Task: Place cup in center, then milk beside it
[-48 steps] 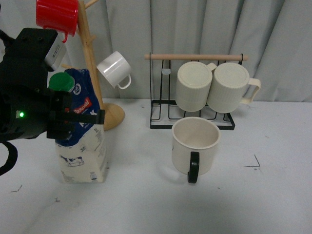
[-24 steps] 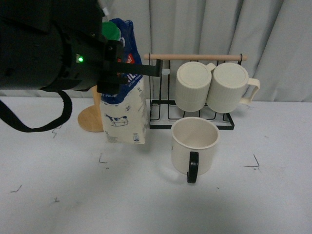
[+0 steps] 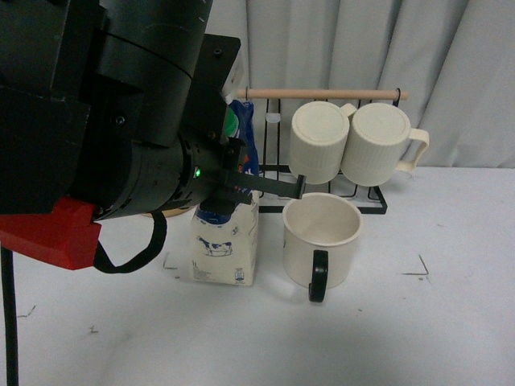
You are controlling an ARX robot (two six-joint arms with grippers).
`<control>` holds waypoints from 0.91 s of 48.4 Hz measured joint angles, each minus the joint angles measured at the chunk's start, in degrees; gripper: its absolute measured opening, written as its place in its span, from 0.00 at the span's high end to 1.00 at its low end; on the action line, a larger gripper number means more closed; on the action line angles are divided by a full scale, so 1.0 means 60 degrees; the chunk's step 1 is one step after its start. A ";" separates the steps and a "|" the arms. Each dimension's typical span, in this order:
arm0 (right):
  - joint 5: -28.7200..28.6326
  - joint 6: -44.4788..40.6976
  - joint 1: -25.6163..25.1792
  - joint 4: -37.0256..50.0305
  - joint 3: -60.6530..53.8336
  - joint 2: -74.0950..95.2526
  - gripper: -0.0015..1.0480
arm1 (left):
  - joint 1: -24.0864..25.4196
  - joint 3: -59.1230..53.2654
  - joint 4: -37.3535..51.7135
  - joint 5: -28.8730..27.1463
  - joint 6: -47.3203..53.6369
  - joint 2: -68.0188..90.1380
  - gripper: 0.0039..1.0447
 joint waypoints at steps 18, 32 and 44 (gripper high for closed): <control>0.0000 0.0000 0.0000 0.0000 0.0000 0.0000 0.06 | -0.0277 0.0364 0.0339 -0.0204 -0.0080 0.0313 0.98; 0.0004 0.0000 0.0000 0.0000 0.0000 0.0000 0.06 | -0.0441 0.0397 0.0331 -0.0466 -0.0222 0.0805 0.98; 0.0000 0.0000 0.0000 0.0000 0.0000 0.0000 0.06 | -0.0579 0.0648 0.0302 -0.0361 -0.1118 0.0710 0.60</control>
